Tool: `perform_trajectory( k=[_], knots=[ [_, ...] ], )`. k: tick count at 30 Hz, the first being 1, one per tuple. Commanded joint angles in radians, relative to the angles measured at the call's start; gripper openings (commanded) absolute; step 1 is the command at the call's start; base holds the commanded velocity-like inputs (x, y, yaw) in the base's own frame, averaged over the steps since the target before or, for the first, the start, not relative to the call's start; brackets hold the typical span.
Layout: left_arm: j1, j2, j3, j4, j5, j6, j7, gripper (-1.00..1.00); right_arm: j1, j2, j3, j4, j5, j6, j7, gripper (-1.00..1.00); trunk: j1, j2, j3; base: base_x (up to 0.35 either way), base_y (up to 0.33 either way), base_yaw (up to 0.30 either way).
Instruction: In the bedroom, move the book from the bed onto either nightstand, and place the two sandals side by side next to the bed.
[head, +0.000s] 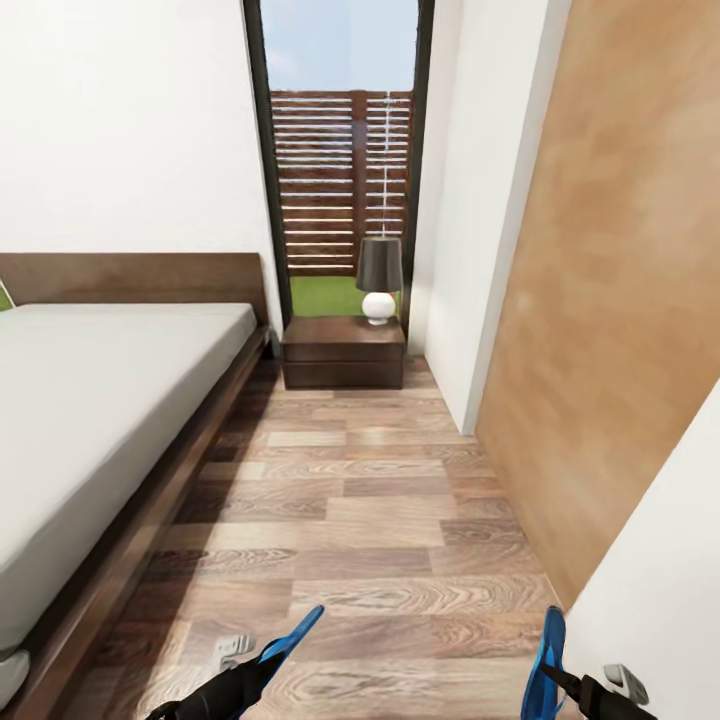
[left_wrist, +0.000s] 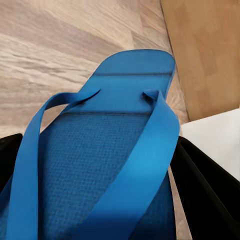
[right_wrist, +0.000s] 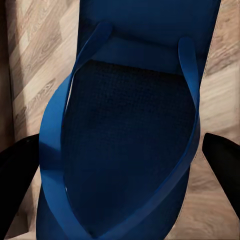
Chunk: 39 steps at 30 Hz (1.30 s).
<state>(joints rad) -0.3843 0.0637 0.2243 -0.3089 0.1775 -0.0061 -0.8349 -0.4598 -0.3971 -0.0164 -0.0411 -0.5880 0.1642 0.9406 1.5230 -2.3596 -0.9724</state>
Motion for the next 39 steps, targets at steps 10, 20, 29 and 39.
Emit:
perform_trajectory(
  k=[10,20,29,39],
  knots=[
    [-0.001,0.001,0.001,0.001,0.004,-0.002,-0.003,-1.00,0.000,0.000,-0.004,0.000,-0.006,0.011,0.003,-1.00,0.000,0.000,-0.001,0.323,-0.020,0.000],
    [-0.001,0.002,0.001,0.001,0.005,-0.002,-0.003,-1.00,0.000,0.000,-0.004,0.000,-0.006,0.011,0.003,-1.00,0.000,0.000,-0.001,0.331,-0.001,0.000],
    [-0.001,0.002,0.001,0.001,0.005,-0.002,-0.004,-1.00,0.000,0.001,-0.004,0.000,-0.006,0.011,0.003,-1.00,0.000,0.000,-0.001,0.331,0.037,0.000],
    [-0.001,0.001,0.001,0.002,0.005,-0.002,-0.003,-1.00,0.000,0.162,-0.002,0.045,-0.006,-0.005,-0.022,-1.00,0.000,0.000,-0.001,0.295,0.068,0.000]
  ],
)
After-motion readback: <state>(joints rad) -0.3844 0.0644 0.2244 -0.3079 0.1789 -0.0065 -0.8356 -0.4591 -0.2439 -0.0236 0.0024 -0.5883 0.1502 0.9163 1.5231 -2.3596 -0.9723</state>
